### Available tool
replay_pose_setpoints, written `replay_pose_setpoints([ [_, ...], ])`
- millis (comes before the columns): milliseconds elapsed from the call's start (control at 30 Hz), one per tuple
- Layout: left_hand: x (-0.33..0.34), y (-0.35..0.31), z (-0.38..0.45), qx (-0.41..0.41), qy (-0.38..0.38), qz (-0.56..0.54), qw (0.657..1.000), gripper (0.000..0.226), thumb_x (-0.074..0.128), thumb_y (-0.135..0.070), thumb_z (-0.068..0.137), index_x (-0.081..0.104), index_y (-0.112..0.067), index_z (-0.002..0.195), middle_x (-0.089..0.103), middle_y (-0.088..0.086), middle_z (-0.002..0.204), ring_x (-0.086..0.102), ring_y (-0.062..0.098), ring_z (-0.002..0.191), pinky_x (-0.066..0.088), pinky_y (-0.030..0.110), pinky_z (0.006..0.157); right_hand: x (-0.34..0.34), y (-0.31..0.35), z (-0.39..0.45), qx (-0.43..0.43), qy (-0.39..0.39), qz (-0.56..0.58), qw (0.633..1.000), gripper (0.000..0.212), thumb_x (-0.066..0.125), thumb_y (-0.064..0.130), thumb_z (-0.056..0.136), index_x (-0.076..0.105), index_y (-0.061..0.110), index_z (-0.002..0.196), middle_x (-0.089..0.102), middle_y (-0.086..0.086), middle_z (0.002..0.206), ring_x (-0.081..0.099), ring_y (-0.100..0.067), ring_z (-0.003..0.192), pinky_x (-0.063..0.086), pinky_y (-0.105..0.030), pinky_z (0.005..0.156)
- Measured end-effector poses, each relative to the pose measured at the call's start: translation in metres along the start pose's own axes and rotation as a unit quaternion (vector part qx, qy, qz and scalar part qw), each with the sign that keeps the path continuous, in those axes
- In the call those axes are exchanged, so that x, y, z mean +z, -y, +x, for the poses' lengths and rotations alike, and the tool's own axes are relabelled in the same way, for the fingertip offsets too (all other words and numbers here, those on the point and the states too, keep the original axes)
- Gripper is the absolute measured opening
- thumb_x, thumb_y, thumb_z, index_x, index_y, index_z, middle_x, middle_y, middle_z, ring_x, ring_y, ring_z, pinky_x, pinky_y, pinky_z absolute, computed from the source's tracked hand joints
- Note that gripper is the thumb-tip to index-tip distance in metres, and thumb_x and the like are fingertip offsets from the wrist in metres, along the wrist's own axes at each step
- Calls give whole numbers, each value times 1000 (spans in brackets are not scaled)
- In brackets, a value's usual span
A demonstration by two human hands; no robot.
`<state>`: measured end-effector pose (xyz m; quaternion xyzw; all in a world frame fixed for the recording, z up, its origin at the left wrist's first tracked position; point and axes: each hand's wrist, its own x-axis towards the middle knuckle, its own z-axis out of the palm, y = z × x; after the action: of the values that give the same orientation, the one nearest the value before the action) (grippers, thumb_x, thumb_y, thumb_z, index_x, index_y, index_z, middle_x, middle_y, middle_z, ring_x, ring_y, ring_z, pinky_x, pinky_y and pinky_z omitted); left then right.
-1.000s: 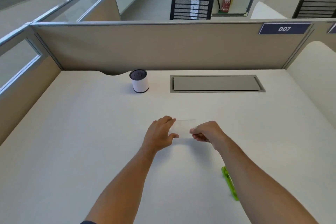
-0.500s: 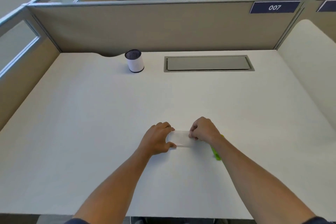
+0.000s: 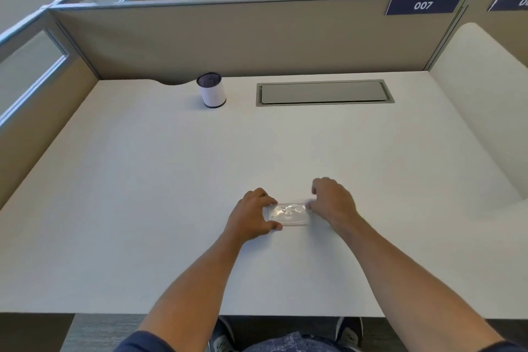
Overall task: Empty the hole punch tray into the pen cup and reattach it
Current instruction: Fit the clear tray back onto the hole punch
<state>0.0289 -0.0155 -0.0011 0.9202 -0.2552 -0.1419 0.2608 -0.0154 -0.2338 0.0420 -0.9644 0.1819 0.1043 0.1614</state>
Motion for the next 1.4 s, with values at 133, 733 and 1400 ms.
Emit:
replay_pose_setpoints([
  [133,0,2,-4,-4,-2,-13,1000,68,88,-51,64,68,-28,125,53,-17,110,50,9,111,47,29,92,-5,-21,-11,83,-83,-48,992,74,81,58,67,53,11,117,57,-6,113,60,-26,107,40,-32,66],
  [733,5,13,-10,-42,-31,-116,992,63,91,-31,61,70,-23,120,55,-12,108,58,8,103,52,35,97,3,-38,-32,147,-47,-34,987,37,75,42,77,60,14,96,66,-4,92,53,-27,74,39,-29,63],
  [1400,7,14,-8,-21,-43,-108,993,63,85,-49,58,71,-25,115,57,-10,107,58,11,102,52,30,93,11,3,-8,-297,-7,-107,949,25,61,47,78,57,26,91,65,8,91,62,-20,82,42,-31,61],
])
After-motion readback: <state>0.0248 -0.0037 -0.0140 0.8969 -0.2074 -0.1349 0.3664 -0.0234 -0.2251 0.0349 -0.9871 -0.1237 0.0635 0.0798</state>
